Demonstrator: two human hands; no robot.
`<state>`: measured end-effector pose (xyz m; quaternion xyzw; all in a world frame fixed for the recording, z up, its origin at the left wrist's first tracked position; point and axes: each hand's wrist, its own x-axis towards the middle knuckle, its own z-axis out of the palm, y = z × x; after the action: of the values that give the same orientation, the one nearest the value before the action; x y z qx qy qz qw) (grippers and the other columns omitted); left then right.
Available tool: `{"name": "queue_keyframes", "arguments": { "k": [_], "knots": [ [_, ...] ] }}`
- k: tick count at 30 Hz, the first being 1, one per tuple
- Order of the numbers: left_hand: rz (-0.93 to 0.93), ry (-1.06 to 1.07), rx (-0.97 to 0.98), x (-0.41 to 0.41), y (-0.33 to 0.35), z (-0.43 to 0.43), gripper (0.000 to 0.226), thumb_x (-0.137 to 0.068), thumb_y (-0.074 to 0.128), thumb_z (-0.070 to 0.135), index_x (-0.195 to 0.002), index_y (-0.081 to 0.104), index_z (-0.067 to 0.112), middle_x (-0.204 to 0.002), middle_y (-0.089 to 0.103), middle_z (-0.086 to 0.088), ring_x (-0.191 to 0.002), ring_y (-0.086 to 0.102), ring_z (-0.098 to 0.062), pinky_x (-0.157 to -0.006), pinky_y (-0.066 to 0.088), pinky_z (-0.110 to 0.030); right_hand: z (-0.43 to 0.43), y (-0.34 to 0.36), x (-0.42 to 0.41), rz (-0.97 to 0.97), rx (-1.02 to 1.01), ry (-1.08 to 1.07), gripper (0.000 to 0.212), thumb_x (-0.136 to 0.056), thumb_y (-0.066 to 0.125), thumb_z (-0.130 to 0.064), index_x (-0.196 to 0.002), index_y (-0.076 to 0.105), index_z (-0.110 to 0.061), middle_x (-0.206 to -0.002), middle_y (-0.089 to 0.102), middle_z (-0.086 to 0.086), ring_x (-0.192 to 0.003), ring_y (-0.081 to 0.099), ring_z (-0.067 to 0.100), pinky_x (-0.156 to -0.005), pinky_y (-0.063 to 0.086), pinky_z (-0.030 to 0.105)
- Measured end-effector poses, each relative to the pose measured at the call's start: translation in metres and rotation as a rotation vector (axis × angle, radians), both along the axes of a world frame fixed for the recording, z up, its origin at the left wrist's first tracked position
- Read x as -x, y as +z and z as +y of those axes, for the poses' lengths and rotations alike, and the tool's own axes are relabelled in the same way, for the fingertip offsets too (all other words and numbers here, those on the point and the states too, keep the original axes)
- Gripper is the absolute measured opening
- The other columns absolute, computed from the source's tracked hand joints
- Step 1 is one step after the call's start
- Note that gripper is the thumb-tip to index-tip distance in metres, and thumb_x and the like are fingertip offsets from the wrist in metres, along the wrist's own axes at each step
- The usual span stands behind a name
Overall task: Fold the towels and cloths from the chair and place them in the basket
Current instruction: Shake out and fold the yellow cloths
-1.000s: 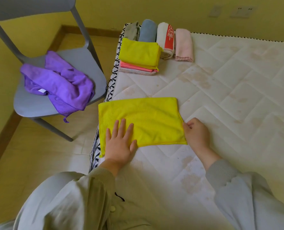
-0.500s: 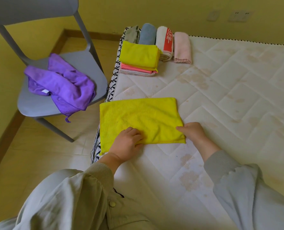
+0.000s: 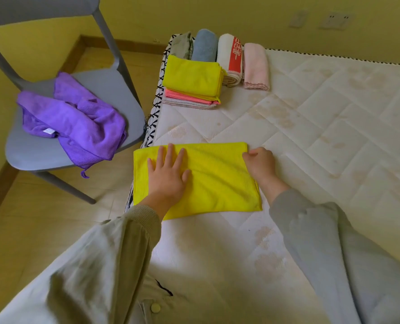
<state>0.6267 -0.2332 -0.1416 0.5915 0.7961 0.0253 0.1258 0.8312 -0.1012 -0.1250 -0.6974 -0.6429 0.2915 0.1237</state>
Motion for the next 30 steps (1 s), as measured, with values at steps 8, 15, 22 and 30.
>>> {"name": "queue_keyframes", "arguments": {
  "k": [8,15,22,30],
  "knots": [
    [0.041,-0.076,-0.048,0.003,-0.020,0.001,0.072,-0.086,0.004,0.066,-0.151,-0.003,0.035,-0.160,-0.008,-0.003,-0.146,-0.015,-0.026,-0.114,-0.002,-0.058,0.028,-0.014,0.011,0.025,-0.227,-0.026,0.027,-0.091,0.061,-0.025,-0.073,0.061,-0.005,-0.091,0.057,0.018,-0.086,0.052,0.031,-0.075,0.037,0.034],
    [0.026,-0.083,-0.019,0.005,-0.016,0.004,0.072,-0.085,-0.004,0.061,-0.151,-0.003,0.031,-0.159,-0.012,-0.001,-0.145,-0.019,-0.024,-0.112,-0.009,-0.057,-0.002,-0.005,0.051,-0.189,-0.532,0.072,0.028,-0.089,0.055,-0.018,-0.116,0.056,-0.010,-0.133,0.047,0.014,-0.123,0.041,0.033,-0.097,0.032,0.043],
    [0.080,-0.127,-0.029,0.056,-0.021,-0.003,0.073,-0.087,-0.003,0.056,-0.153,0.007,0.025,-0.160,0.000,0.003,-0.147,-0.009,-0.024,-0.114,-0.002,-0.056,-0.044,-0.038,0.053,-0.465,-0.274,0.637,0.067,-0.092,0.006,-0.049,-0.151,0.017,-0.021,-0.160,0.010,0.000,-0.147,0.006,0.019,-0.116,0.004,0.050],
    [0.114,-0.004,-0.087,0.032,0.002,0.006,0.062,-0.097,0.011,0.045,-0.152,-0.002,0.020,-0.160,-0.009,0.001,-0.145,-0.016,-0.027,-0.113,-0.006,-0.057,-0.043,-0.021,0.046,-0.385,-0.346,0.335,0.059,-0.097,0.028,-0.034,-0.151,0.017,-0.012,-0.159,0.007,0.009,-0.147,0.004,0.022,-0.115,-0.001,0.051]
  ]
}}
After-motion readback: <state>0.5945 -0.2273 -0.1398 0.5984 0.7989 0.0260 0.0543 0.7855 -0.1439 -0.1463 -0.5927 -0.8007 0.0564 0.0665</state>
